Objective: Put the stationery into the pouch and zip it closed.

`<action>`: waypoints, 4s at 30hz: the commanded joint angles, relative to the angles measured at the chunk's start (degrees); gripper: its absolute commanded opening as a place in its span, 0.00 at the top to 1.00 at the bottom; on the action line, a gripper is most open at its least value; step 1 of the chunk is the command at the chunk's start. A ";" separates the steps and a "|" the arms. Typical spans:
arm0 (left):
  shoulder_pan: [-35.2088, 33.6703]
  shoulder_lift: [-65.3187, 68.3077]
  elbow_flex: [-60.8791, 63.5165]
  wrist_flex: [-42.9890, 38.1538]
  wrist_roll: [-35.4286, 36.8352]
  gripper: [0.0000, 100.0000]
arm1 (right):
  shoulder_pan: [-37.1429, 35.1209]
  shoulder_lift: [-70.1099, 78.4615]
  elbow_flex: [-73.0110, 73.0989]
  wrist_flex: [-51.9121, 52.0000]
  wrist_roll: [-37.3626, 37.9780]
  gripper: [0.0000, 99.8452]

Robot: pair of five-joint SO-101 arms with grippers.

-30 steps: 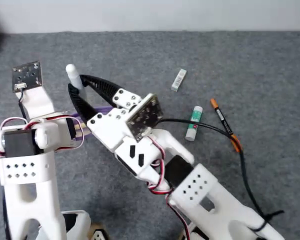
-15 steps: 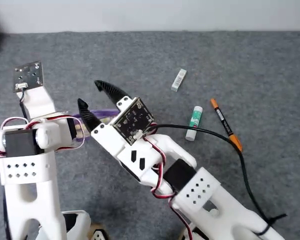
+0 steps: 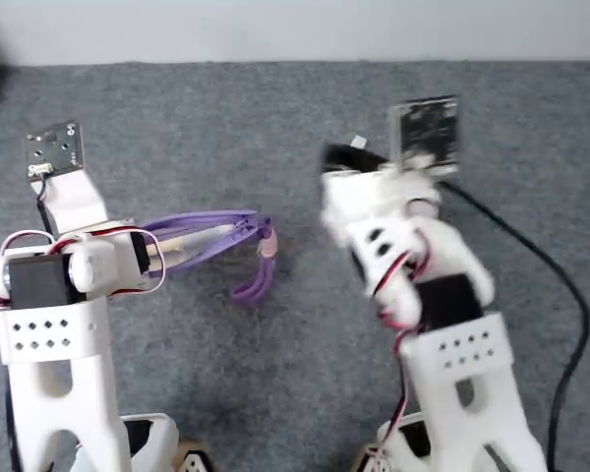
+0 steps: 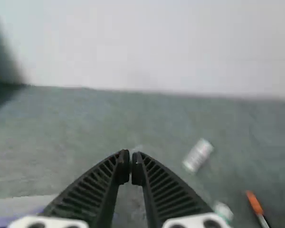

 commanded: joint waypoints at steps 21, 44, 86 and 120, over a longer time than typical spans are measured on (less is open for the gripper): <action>0.09 -0.09 -0.40 0.97 0.44 0.99 | 10.07 55.16 -41.05 29.23 -5.45 0.79; -0.18 -0.09 -0.40 1.23 0.44 0.99 | 10.24 91.30 -80.26 46.99 -5.54 0.99; -0.26 -0.18 -0.66 0.88 0.62 0.99 | -13.76 5.14 -34.99 49.89 -2.29 0.99; -0.26 -0.18 -0.57 0.88 0.62 0.99 | -35.30 1.19 2.11 -30.81 3.69 0.99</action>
